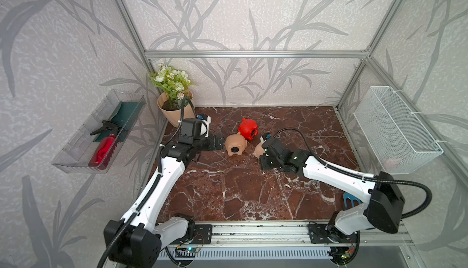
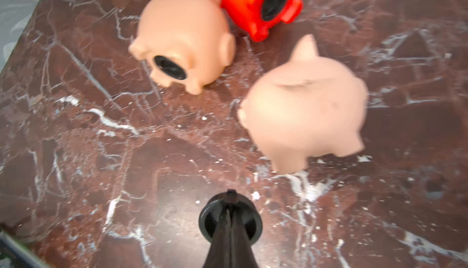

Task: Close piggy banks
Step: Pick up the knob at the center of the board, then adjust the piggy bank at the center of the board.

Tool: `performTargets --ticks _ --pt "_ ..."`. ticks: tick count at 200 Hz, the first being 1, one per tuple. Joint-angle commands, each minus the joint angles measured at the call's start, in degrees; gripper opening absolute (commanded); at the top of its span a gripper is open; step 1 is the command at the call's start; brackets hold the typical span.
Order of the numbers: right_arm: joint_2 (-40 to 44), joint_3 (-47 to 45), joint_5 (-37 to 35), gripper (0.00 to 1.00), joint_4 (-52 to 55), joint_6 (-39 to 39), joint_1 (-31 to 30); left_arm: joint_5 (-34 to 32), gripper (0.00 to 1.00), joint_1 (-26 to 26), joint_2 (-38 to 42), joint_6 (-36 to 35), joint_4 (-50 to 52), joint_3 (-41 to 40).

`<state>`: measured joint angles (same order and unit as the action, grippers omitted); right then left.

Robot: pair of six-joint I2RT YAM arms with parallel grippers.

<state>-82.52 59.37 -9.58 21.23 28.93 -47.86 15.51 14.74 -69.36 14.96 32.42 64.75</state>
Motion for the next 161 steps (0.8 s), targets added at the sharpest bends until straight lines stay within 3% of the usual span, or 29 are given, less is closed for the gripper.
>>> performTargets --ticks 1,50,93,132,161 --pt "5.2 -6.9 1.7 0.0 -12.9 -2.9 4.3 3.1 0.97 3.5 -5.2 -1.5 -1.3 5.7" --pt "12.9 -22.4 2.2 0.0 -30.0 -6.5 11.6 1.1 0.97 11.9 -21.7 -7.8 6.6 21.8" --pt "16.1 -33.9 0.9 0.0 -46.1 -10.7 13.6 -2.0 0.97 17.3 -33.7 -12.6 12.2 33.8" --pt "16.3 -38.2 3.8 0.0 -53.0 -13.1 15.1 -4.7 0.98 19.2 -43.0 -15.9 16.3 42.2" --pt "17.4 -39.6 4.7 0.0 -54.3 -14.0 15.8 -4.9 0.99 19.1 -49.9 -17.2 26.0 52.3"
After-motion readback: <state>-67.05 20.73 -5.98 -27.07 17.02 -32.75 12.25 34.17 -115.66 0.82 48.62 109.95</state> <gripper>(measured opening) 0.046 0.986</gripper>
